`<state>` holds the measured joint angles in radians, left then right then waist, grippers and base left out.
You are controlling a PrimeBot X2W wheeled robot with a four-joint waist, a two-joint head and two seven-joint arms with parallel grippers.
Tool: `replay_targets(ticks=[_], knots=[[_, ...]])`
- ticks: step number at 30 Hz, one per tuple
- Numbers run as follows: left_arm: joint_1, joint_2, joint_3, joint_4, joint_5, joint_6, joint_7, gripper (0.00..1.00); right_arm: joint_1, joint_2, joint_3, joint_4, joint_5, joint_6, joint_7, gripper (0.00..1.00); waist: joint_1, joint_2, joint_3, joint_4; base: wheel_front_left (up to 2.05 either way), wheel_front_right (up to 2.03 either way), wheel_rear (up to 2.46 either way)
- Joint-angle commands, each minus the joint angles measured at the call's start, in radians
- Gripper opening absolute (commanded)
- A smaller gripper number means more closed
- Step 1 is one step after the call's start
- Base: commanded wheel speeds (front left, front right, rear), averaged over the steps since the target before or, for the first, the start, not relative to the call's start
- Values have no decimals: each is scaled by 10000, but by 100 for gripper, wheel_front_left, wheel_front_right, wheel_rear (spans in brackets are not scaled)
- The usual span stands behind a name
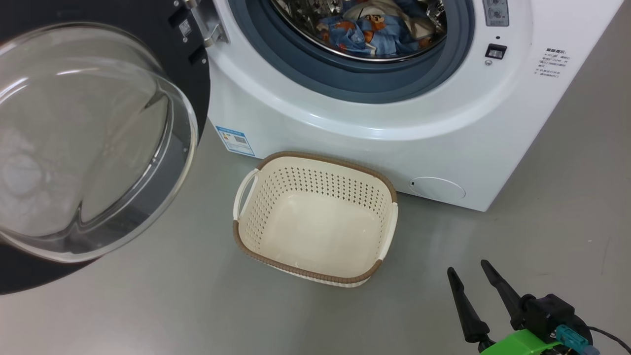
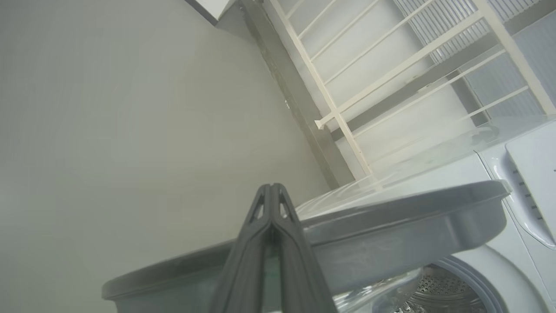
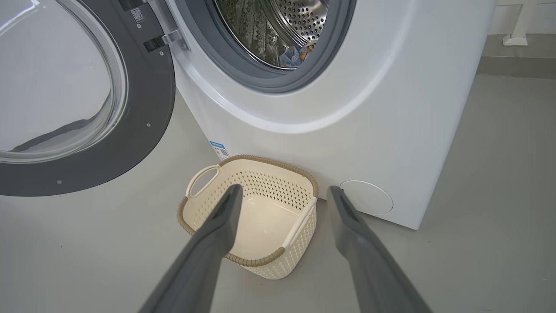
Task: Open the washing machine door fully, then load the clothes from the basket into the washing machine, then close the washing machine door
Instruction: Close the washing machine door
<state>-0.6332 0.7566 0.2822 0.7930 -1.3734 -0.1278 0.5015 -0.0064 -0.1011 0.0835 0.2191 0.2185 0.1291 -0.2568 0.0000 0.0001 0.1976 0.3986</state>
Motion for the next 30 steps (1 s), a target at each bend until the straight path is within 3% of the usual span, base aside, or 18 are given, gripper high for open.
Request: replay_targets(ticks=[1, 13, 30], knots=[[-294, 810, 216, -88, -180, -28, 243, 0, -265, -59, 261, -261, -107, 16, -49, 100, 0, -1, 32, 2, 0, 0, 0], [-77, 614, -119, -99, -755, -28, 1551, 0, -398, -171, 240, -238, -179, 16, -49, 100, 0, -1, 70, -99, 0, 0, 0], [921, 418, -649, -1834, -1451, -29, 3614, 0, -122, -170, 108, -137, -165, 16, -49, 100, 0, -1, -506, 5, 0, 0, 0]])
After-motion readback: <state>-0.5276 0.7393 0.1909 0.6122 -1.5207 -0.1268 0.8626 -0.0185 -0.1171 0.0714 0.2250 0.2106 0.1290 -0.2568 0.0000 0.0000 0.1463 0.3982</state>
